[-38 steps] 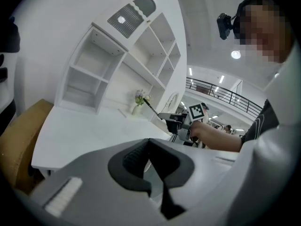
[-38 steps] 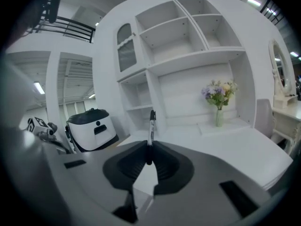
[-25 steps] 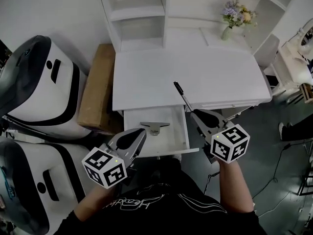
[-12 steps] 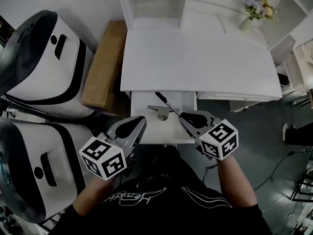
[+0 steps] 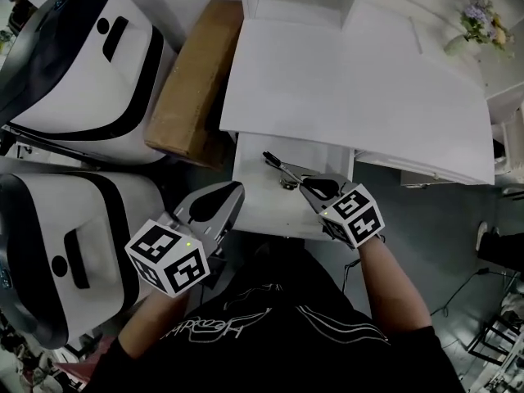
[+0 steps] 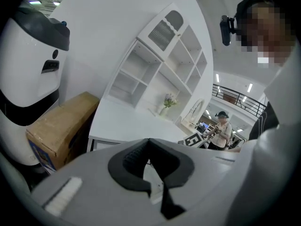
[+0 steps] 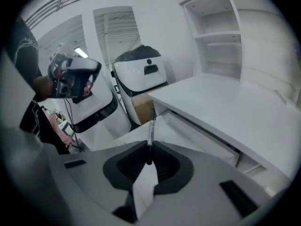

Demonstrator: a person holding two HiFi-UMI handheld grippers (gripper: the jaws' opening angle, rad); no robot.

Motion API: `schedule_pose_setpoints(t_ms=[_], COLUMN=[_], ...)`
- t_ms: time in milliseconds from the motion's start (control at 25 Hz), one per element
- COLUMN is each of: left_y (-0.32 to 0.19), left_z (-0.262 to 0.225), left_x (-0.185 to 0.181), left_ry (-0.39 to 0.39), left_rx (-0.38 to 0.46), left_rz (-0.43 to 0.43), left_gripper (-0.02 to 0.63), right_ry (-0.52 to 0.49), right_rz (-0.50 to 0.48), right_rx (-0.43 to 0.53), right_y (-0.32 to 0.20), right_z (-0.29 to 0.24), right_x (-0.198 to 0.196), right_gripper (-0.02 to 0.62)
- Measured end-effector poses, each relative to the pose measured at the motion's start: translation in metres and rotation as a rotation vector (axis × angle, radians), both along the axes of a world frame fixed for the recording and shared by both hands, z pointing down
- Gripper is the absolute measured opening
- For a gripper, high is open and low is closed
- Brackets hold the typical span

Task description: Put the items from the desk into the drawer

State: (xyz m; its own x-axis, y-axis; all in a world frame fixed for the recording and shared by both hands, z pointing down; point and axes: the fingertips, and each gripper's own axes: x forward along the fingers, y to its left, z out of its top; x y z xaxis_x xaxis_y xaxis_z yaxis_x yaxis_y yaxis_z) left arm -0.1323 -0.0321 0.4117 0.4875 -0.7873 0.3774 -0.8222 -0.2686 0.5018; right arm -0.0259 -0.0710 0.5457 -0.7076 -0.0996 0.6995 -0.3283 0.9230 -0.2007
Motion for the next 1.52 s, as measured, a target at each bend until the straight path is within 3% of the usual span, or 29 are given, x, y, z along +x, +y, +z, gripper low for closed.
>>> schedule_pose_setpoints(t_ms=[360,640,1200,1320,1520], left_y=[0.001,-0.002,-0.008,-0.008,-0.008], left_z=[0.017,0.032,0.043,0.040,0.027], left_x=[-0.018,-0.020,-0.029,-0.030,-0.025], left_ry=[-0.003,-0.010,-0.015,-0.011,-0.004], left_rx=[-0.072,-0.100,-0.125,-0.116,-0.085], left_rz=[-0.092,-0.105,-0.117,-0.103,-0.047], left_gripper=[0.009,0.009,0.009,0.009,0.009], right_ry=[0.226,0.315,0.388,0.372,0.306], right_rz=[-0.026,-0.041,-0.061,-0.042,0.015], right_rx=[0.045,0.078,0.067,0.029,0.020], right_y=[-0.038,-0.063,-0.078,-0.077,-0.064], right_z=[0.089,0.137,0.182,0.180,0.141], right_x=[0.000,0.000,0.007,0.007,0.011], right_gripper=[0.041,0.041,0.043,0.142,0.192])
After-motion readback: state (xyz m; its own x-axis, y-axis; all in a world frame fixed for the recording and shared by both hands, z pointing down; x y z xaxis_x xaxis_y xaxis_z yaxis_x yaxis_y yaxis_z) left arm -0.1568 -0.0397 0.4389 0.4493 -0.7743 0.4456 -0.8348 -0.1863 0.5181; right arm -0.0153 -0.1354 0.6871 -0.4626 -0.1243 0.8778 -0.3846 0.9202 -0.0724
